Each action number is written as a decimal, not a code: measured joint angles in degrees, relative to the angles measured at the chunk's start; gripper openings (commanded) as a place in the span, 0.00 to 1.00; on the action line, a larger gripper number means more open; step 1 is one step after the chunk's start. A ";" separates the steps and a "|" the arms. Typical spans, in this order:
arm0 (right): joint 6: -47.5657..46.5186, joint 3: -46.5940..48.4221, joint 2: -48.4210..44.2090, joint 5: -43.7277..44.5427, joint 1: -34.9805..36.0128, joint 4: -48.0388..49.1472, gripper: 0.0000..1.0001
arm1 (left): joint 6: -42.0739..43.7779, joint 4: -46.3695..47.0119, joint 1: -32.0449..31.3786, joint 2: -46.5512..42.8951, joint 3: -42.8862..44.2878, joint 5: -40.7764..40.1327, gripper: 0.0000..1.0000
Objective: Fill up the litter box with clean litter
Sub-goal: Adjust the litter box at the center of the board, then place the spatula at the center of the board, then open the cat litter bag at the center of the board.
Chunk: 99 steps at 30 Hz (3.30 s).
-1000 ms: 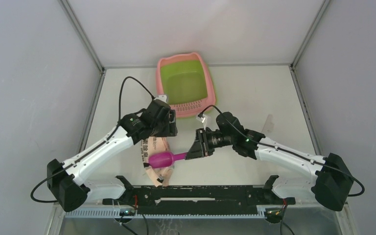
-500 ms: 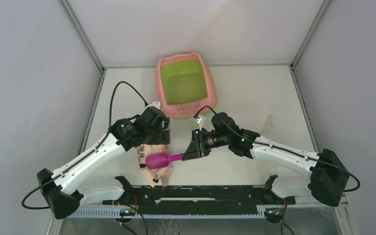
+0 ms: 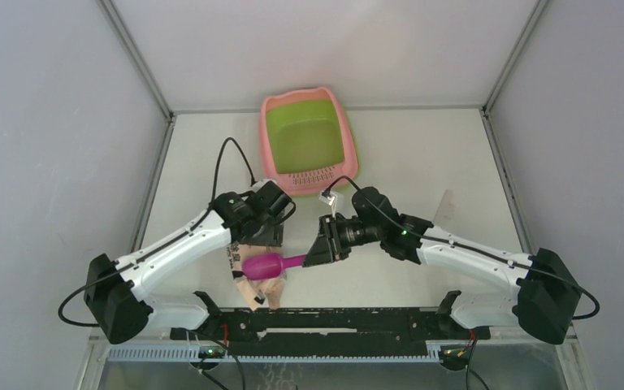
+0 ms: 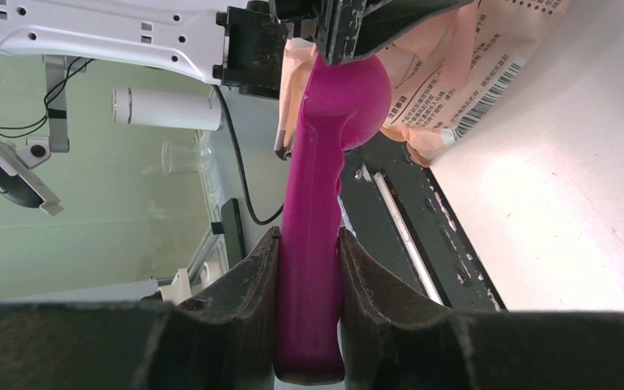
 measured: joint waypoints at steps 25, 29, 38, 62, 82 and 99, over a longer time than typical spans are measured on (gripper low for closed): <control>-10.73 2.12 -18.40 3.34 -14.88 -29.38 0.00 | 0.04 -2.82 -0.02 -2.49 1.31 -0.79 0.00; -12.76 -1.51 -13.68 4.13 -20.52 -30.42 0.02 | 0.00 -2.45 -0.02 -2.71 1.31 -0.85 0.00; -15.61 -6.08 -5.40 2.27 -28.59 -27.17 0.69 | 0.04 -1.27 -0.02 -3.96 1.31 -0.79 0.00; -17.88 4.48 -14.25 15.74 -23.08 -36.46 0.80 | 0.11 7.58 1.75 -11.06 -2.10 1.81 0.00; -9.84 9.62 23.91 -3.61 -10.43 8.66 0.79 | 0.04 8.63 4.48 -17.59 -8.52 2.21 0.01; -4.61 14.05 36.74 -3.17 -6.38 23.58 0.79 | 0.11 9.81 5.66 -22.14 -10.36 2.82 0.03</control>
